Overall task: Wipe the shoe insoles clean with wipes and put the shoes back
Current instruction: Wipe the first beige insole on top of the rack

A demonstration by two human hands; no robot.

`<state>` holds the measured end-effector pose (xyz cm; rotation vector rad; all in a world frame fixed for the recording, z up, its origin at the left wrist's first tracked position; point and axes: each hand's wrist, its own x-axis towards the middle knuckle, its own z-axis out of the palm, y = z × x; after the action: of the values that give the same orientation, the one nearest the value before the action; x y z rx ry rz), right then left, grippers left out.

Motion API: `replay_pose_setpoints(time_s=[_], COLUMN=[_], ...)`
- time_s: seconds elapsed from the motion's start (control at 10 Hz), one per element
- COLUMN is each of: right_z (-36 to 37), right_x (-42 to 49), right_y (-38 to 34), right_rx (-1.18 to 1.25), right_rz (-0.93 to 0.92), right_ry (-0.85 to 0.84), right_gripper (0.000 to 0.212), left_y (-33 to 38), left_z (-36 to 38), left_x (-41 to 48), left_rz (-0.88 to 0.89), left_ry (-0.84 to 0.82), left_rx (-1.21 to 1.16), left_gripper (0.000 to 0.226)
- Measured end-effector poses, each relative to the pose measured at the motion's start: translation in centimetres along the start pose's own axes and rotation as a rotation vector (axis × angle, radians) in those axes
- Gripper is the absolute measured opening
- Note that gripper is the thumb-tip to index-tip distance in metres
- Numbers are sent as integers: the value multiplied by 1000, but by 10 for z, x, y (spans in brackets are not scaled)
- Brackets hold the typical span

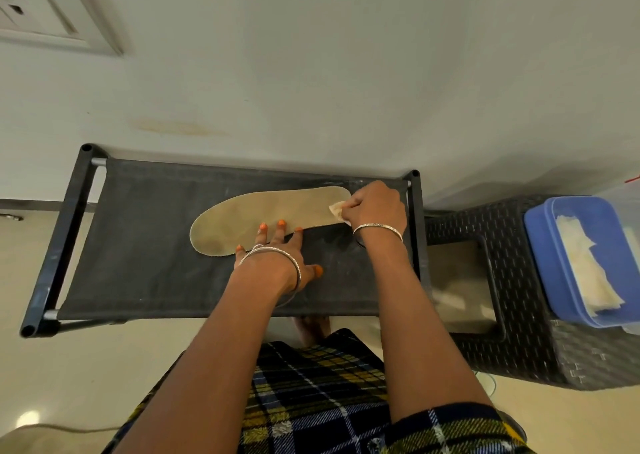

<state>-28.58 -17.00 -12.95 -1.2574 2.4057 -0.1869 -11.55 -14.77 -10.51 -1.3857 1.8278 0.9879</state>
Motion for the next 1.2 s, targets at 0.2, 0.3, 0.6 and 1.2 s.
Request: replay_pose_setpoints(time_s=[0.2,0.3,0.6,1.2], right_z=[3,-1,5,6], right_x=[1,7,0,1], right_y=[6,6,8,11], right_rx=[99,-1,150,394], right_rz=[-28,63,-33,-82], right_ry=[109,-97,162,180], right_gripper=[14,27,7,12], left_y=[-1,0,1,1], left_z=[1,0,-1,0], left_x=[1,1,-2,-1], left_rz=[3,-6,-1,7], left_ry=[4,0,5,0], left_rx=[8,11,15,26], left_gripper=[82,82,82,82])
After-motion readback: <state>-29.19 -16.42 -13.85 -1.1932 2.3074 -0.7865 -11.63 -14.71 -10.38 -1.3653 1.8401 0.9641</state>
